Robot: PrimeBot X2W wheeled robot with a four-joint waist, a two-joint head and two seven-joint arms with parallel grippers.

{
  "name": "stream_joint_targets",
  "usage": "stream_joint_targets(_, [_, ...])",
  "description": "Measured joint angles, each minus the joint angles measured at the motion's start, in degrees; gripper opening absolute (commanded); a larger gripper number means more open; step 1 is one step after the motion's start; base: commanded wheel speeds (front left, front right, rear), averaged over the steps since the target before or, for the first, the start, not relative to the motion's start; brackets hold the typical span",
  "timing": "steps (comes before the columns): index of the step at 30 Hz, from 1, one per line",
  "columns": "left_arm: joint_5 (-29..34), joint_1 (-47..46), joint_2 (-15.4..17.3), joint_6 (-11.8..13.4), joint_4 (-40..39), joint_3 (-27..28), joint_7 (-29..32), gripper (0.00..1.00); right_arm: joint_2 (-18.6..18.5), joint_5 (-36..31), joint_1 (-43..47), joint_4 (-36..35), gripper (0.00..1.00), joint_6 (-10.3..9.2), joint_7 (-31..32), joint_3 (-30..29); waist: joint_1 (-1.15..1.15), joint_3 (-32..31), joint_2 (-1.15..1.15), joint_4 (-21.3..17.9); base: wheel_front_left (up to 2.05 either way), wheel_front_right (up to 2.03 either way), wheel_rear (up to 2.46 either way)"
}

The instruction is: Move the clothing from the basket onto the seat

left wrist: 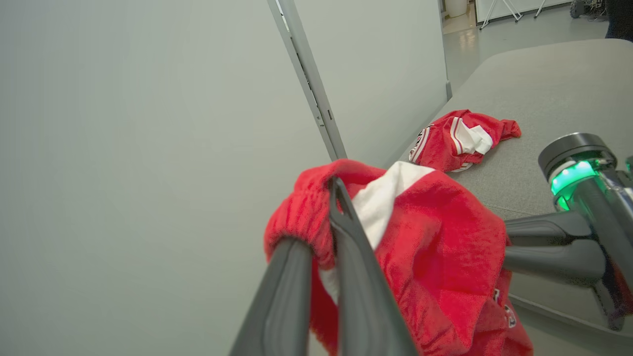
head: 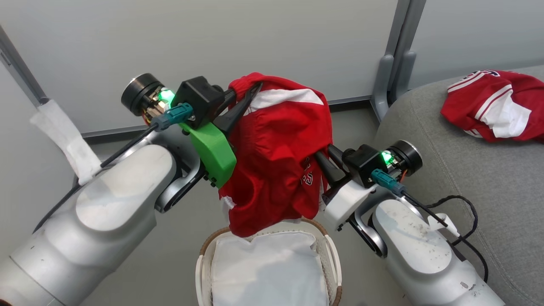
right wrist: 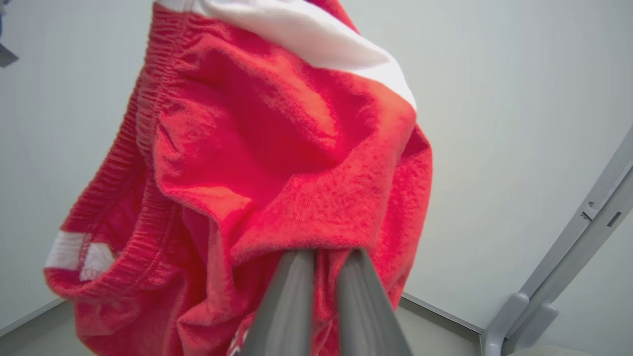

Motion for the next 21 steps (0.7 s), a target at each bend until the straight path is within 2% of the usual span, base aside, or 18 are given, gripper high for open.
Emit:
stream_joint_targets(1, [-0.6, 0.8, 0.2, 0.2, 0.2, 0.4, -0.6, 1.0, -0.2, -0.1, 0.0, -0.3, 0.0, 0.0, 0.0, -0.6, 0.0, 0.1, 0.0, -0.2, 0.0, 0.0, 0.0])
stream_joint_targets(11, [-4.2, 9.0, 2.2, 2.4, 2.1, 1.7, -4.7, 1.0, -3.1, -1.7, 0.0, -2.1, 0.0, 0.01, 0.0, -6.2, 0.0, 1.0, 0.0, -1.9, 0.0, 0.0, 0.0])
stream_joint_targets(21, [-5.8, 16.4, 0.0, 4.2, 3.7, 0.9, -8.1, 1.0, -7.1, -3.4, 0.9, -4.1, 0.0, 0.01, 0.0, -11.3, 0.0, 2.7, 0.0, -5.7, 0.0, 0.0, 0.0])
